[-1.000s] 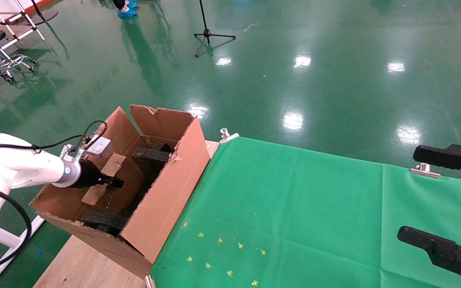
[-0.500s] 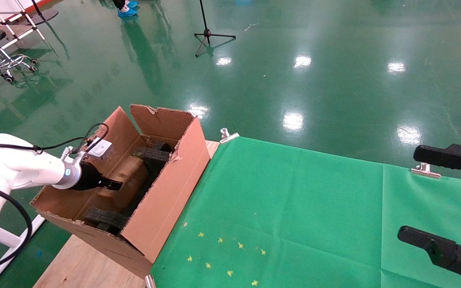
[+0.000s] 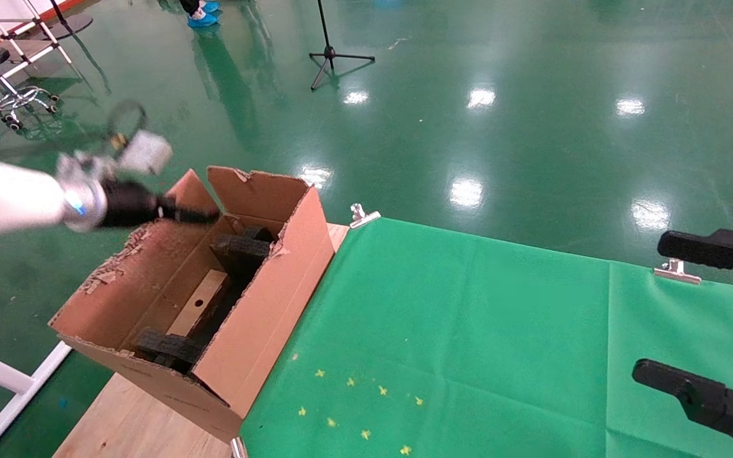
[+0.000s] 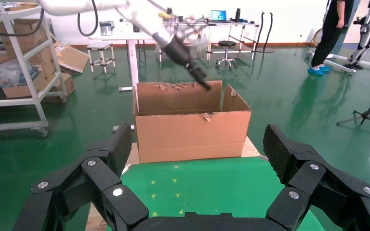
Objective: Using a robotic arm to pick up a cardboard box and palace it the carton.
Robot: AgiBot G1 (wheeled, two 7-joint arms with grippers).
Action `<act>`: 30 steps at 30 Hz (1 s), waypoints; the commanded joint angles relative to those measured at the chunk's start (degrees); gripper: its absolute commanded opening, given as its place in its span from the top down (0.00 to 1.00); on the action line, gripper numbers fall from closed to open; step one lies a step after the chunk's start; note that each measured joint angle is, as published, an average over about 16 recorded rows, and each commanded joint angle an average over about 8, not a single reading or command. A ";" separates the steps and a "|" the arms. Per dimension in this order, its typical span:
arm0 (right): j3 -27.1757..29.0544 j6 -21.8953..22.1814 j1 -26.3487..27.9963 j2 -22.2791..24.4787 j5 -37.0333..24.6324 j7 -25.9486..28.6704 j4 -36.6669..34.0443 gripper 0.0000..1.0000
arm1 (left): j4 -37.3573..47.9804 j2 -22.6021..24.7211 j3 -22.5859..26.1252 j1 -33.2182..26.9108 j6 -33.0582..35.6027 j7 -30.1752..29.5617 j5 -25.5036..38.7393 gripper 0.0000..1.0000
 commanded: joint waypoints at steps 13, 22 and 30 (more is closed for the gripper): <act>0.00 0.02 -0.01 0.02 0.02 0.00 -0.02 0.00 | -13.23 -4.27 -0.83 -2.63 9.29 -1.74 -2.54 0.00; 0.00 0.02 -0.02 0.02 0.03 0.00 -0.02 0.00 | -15.55 -4.47 -3.31 0.27 10.49 -0.05 -5.72 0.00; 0.00 0.02 -0.02 0.02 0.03 0.00 -0.02 0.00 | -22.14 -5.09 -8.42 6.19 13.99 3.30 -12.48 0.00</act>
